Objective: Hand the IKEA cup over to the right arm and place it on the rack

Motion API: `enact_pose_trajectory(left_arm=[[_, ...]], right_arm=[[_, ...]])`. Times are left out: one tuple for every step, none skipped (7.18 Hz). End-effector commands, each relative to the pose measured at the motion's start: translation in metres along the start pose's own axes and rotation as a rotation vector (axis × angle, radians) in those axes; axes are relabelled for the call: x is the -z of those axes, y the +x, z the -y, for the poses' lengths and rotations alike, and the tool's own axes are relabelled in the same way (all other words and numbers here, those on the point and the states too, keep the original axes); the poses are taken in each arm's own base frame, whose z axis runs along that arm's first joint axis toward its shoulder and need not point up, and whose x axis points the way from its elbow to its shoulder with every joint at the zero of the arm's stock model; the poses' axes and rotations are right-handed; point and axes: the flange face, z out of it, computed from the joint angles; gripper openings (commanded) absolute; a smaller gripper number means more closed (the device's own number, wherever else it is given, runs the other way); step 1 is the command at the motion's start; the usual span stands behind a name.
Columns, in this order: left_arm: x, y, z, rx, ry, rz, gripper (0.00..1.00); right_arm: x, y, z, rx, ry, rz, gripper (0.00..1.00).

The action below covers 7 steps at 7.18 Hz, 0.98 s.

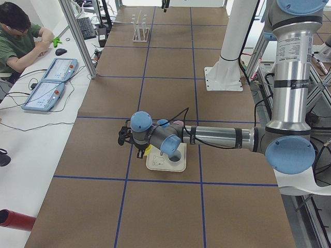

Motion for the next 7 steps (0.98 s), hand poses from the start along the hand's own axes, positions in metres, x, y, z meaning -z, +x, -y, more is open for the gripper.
enact_pose_trajectory(left_arm=[[0.017, 0.043, 0.029, 0.112, 0.006, -0.095, 0.00], [0.026, 0.064, 0.038, 0.157, -0.003, -0.145, 0.00], [0.041, 0.086, 0.045, 0.215, 0.013, -0.166, 0.00], [0.060, 0.115, 0.054, 0.303, 0.031, -0.195, 0.00], [0.078, 0.144, 0.059, 0.368, 0.028, -0.240, 0.00], [0.093, 0.171, 0.067, 0.409, -0.001, -0.293, 0.00], [0.106, 0.199, 0.075, 0.457, -0.019, -0.333, 0.00]], right_arm=[[-0.034, -0.034, 0.036, 0.162, 0.078, 0.101, 0.99], [-0.044, -0.059, 0.067, 0.209, 0.102, 0.137, 0.99], [-0.053, -0.087, 0.084, 0.252, 0.110, 0.170, 0.99], [-0.055, -0.115, 0.110, 0.298, 0.154, 0.181, 0.99], [-0.059, -0.149, 0.134, 0.341, 0.220, 0.162, 0.99], [-0.065, -0.195, 0.156, 0.399, 0.285, 0.165, 1.00], [-0.074, -0.232, 0.166, 0.433, 0.333, 0.162, 1.00]])
